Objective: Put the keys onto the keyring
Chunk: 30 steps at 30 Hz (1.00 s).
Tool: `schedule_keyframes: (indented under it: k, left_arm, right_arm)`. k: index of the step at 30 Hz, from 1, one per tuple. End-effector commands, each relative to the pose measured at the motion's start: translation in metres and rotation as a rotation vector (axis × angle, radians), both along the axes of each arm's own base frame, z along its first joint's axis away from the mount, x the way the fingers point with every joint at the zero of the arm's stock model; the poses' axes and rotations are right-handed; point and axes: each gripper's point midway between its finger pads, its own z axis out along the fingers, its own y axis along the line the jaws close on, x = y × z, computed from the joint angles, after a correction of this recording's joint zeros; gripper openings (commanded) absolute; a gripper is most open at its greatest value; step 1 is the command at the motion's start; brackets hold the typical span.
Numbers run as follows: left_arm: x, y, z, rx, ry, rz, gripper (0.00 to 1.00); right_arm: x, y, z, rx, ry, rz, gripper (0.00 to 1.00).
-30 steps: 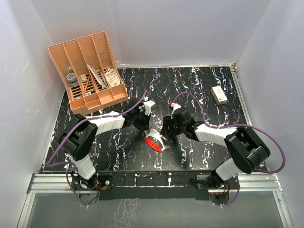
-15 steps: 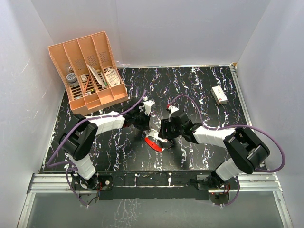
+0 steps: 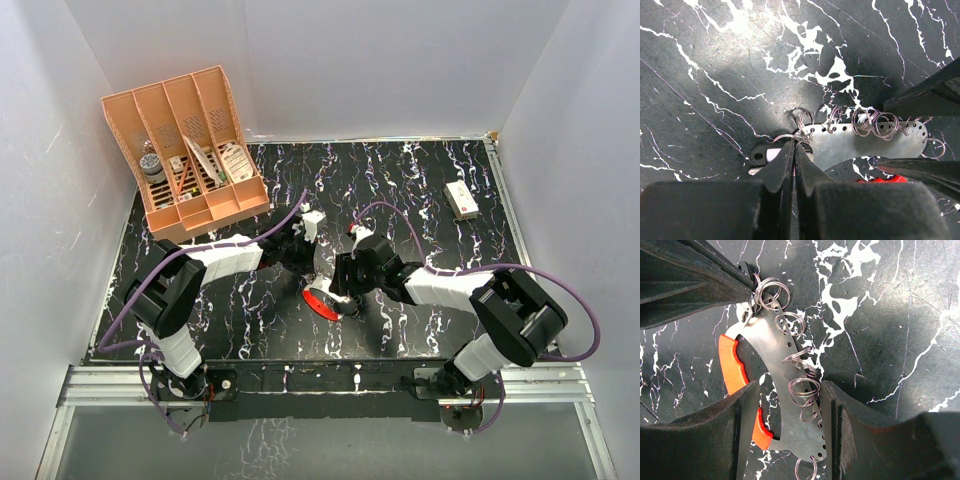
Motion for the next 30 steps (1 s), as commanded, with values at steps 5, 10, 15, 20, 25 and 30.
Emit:
schedule_keyframes:
  k: [5, 10, 15, 20, 25, 30]
  left_arm:
    - [0.001, -0.006, 0.014, -0.026, -0.014, -0.004, 0.00]
    - [-0.002, -0.008, 0.019, -0.048, -0.012, -0.019, 0.00]
    - [-0.008, -0.013, 0.025, -0.086, 0.007, -0.039, 0.00]
    - [-0.015, -0.014, 0.026, -0.099, 0.034, -0.055, 0.00]
    - [-0.016, -0.011, 0.024, -0.087, 0.041, -0.037, 0.00]
    - [-0.015, -0.009, 0.019, -0.062, 0.064, -0.016, 0.00]
  right_arm:
    - [0.008, 0.004, 0.015, 0.033, -0.057, -0.021, 0.50]
    - [0.010, 0.004, 0.017, 0.025, -0.064, -0.021, 0.50]
    - [0.011, 0.005, 0.017, 0.023, -0.066, -0.021, 0.50]
    - [0.013, 0.006, 0.018, 0.023, -0.070, -0.022, 0.50]
    - [0.014, 0.007, 0.019, 0.025, -0.071, -0.022, 0.50]
    - [0.015, 0.008, 0.021, 0.029, -0.075, -0.021, 0.50]
